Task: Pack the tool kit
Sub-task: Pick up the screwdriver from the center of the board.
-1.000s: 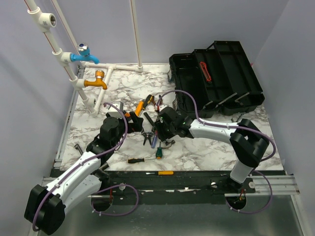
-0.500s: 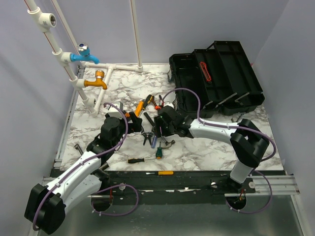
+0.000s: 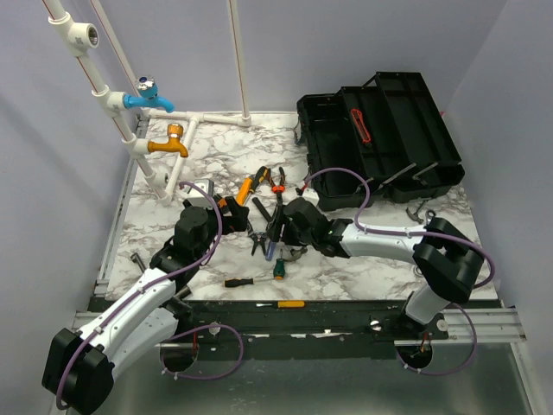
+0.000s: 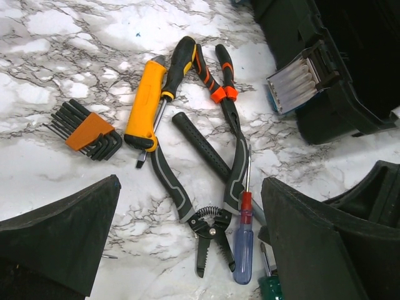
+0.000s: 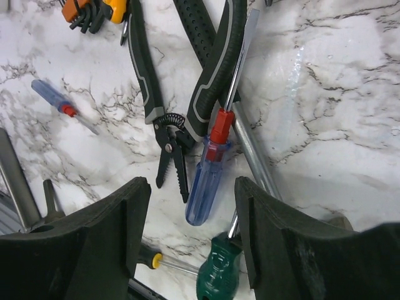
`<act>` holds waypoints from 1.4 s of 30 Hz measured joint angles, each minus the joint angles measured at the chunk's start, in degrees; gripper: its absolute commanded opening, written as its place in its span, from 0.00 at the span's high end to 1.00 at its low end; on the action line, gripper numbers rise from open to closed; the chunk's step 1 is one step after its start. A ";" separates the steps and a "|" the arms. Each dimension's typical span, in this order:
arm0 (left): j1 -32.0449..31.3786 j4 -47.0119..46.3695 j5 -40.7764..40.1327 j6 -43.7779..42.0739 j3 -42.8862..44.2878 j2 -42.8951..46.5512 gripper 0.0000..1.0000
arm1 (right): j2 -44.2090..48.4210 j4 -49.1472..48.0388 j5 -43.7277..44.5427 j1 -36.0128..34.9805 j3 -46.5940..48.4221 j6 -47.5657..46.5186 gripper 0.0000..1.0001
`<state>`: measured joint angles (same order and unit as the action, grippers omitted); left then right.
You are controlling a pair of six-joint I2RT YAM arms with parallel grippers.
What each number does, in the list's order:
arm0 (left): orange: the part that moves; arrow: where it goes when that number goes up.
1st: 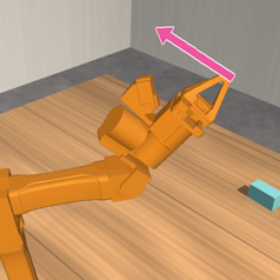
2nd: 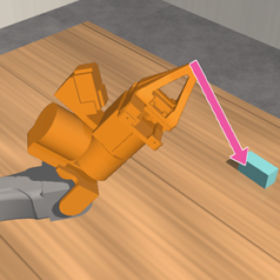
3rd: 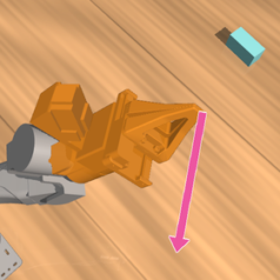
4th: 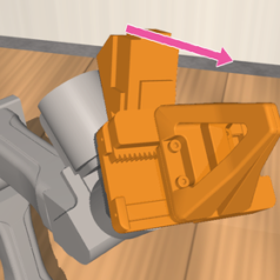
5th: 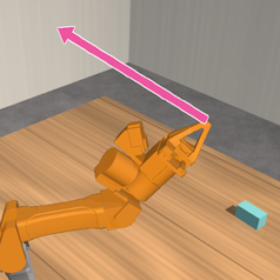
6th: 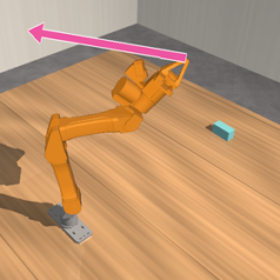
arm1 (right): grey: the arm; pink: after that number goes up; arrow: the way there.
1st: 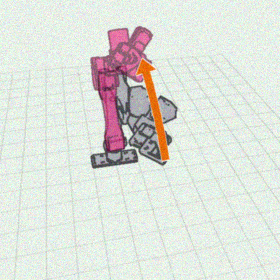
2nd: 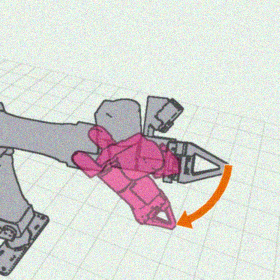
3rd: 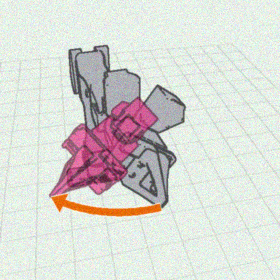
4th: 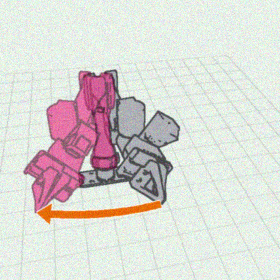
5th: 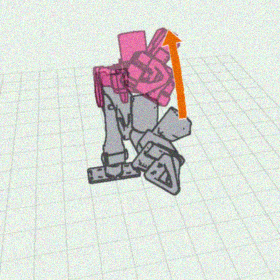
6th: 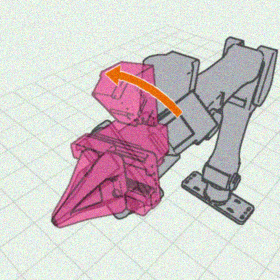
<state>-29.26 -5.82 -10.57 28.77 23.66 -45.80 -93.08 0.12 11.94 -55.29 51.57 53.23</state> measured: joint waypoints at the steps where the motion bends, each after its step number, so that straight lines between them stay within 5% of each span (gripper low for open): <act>1: 0.00 0.00 0.15 -0.02 0.00 0.00 0.02 | -0.42 -0.61 -0.02 0.02 0.00 0.55 0.38; 13: 0.00 -0.98 3.65 -0.17 -0.04 -0.42 0.01 | -7.96 -4.26 -0.17 0.00 0.02 5.95 0.52; 20: 0.00 -1.64 4.22 -0.33 -0.04 -0.44 0.02 | -9.64 -5.42 0.11 0.02 0.85 6.95 0.95; 31: 0.00 -3.32 7.65 -1.29 -0.63 -0.46 0.02 | -1.75 -0.07 5.81 0.00 1.20 -2.54 0.98; 42: 0.00 -4.85 10.91 -1.81 -0.96 -0.76 0.02 | 8.02 5.84 21.14 0.61 9.64 -25.07 0.99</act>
<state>-29.26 -10.68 0.34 26.96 22.70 -46.57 -85.06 5.96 33.08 -54.68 61.21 28.16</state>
